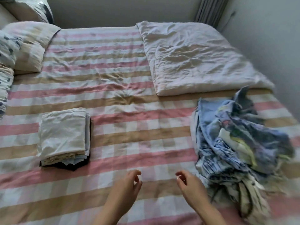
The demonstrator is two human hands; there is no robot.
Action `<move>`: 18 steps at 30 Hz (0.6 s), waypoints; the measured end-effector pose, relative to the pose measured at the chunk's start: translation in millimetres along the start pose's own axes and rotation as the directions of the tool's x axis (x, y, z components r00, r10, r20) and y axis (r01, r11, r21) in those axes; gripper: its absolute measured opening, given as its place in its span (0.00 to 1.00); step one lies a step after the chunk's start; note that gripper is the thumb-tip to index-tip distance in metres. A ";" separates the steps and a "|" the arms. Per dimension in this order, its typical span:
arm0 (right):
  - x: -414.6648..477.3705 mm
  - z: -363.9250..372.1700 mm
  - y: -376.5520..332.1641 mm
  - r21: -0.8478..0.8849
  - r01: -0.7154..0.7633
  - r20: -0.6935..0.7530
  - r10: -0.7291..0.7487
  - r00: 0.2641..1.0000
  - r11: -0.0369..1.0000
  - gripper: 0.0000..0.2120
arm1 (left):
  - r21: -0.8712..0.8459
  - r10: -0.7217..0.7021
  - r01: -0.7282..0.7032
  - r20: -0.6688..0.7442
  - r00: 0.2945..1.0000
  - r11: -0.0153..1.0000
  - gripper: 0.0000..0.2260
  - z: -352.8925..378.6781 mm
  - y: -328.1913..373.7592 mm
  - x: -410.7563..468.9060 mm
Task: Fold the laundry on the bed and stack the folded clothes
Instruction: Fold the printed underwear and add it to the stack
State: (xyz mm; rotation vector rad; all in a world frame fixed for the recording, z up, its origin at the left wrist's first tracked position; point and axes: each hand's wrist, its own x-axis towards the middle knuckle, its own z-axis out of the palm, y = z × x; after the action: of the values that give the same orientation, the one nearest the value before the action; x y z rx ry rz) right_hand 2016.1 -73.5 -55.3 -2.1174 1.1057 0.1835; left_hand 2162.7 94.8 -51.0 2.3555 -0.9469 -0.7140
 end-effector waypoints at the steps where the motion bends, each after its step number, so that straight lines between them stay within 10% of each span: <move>1: -1.3 -16.0 15.5 -0.023 -0.001 -0.005 0.001 1.000 1.000 0.08 | 0.015 0.025 -0.025 0.016 1.000 1.000 0.13 13.0 19.9 5.0; 9: 2.1 -153.4 176.7 -0.029 -0.110 -0.102 0.107 0.989 0.994 0.07 | 0.029 0.232 -0.243 0.209 0.950 0.970 0.10 149.8 207.7 59.3; 18: 67.4 -182.3 294.8 -0.052 -0.078 -0.253 0.063 0.965 0.996 0.11 | -0.166 0.265 -0.249 0.081 0.961 0.954 0.07 260.2 313.9 127.6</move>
State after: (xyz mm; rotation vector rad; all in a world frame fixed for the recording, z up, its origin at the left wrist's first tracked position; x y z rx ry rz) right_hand 1798.3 -345.8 -111.0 -2.2016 1.3390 -0.0191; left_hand 1931.1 -262.4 -86.0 2.0297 -1.1728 -0.7786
